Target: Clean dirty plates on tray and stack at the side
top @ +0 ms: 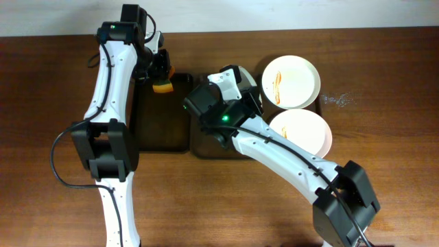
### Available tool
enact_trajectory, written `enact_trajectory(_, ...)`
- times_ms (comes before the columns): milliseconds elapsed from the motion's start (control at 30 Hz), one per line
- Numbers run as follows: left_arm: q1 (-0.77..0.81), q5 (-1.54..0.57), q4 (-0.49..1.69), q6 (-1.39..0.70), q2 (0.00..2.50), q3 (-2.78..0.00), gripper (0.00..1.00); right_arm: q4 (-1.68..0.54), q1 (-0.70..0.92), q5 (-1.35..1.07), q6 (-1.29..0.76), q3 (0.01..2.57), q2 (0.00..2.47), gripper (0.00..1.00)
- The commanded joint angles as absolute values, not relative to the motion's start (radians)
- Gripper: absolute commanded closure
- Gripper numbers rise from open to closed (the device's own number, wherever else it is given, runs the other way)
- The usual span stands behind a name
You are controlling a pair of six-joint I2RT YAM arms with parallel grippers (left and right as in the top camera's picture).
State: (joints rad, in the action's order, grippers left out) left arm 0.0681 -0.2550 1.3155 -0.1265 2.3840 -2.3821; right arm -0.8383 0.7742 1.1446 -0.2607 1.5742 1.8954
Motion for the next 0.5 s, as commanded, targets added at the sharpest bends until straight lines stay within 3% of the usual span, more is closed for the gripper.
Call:
enact_trajectory(0, 0.068, -0.266, 1.311, -0.107, 2.341, -2.407, 1.00, -0.837, 0.781, 1.271, -0.270, 1.583, 1.882, 0.96)
enact_trajectory(200, 0.068, -0.266, 1.310, -0.112, 2.341, -2.407, 1.00, -0.840, 0.780, 1.261, -0.268, 1.583, 1.880, 0.96)
enact_trajectory(333, 0.069, -0.266, 1.310, -0.119, 2.341, -2.407, 1.00, -0.890, 0.703, 0.782, -0.274, 1.596, 1.821, 0.96)
enact_trajectory(467, 0.075, -0.266, 1.319, -0.145, 2.341, -2.407, 1.00, -0.916, 0.511, 0.368, -0.296, 1.597, 1.695, 0.96)
